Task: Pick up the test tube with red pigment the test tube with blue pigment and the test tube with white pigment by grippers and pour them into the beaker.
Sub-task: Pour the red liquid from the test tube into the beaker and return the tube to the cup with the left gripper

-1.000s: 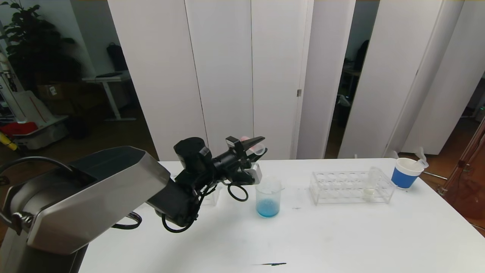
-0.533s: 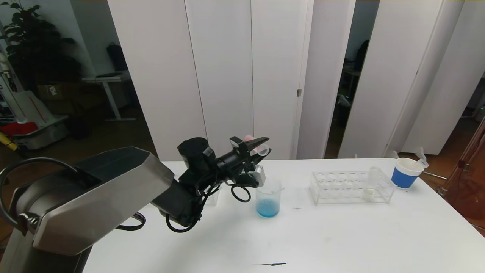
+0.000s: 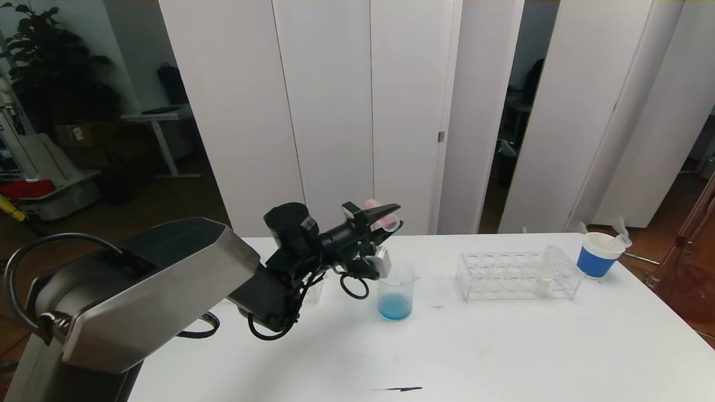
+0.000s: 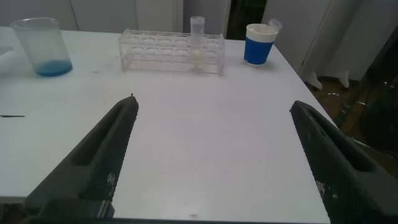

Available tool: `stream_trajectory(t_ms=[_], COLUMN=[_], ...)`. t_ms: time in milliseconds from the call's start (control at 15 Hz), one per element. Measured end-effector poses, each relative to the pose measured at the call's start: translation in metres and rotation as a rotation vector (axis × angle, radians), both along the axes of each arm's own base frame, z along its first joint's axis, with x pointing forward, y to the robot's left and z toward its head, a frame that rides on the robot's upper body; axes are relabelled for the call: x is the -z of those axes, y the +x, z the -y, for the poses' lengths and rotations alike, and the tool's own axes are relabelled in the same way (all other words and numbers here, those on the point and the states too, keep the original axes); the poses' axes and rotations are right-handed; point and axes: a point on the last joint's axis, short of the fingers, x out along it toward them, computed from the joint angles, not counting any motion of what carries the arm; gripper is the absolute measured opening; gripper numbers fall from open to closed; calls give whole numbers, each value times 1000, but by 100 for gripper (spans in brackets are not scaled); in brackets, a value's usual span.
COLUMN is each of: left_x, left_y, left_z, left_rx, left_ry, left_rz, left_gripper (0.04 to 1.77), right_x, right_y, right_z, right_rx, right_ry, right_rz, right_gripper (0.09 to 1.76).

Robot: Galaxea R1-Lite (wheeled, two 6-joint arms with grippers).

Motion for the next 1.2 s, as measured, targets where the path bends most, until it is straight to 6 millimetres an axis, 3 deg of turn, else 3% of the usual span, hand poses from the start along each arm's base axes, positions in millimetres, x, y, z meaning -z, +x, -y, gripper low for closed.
stream_trajectory(t_ms=[1200], left_x=[-5], left_y=[10], left_z=[0], left_rx=[15], left_ry=[10], left_rz=[85], left_gripper=[60], right_x=[0], right_y=[0], right_z=[0], right_rx=[0], right_ry=[0], right_rz=[0], right_gripper=[175])
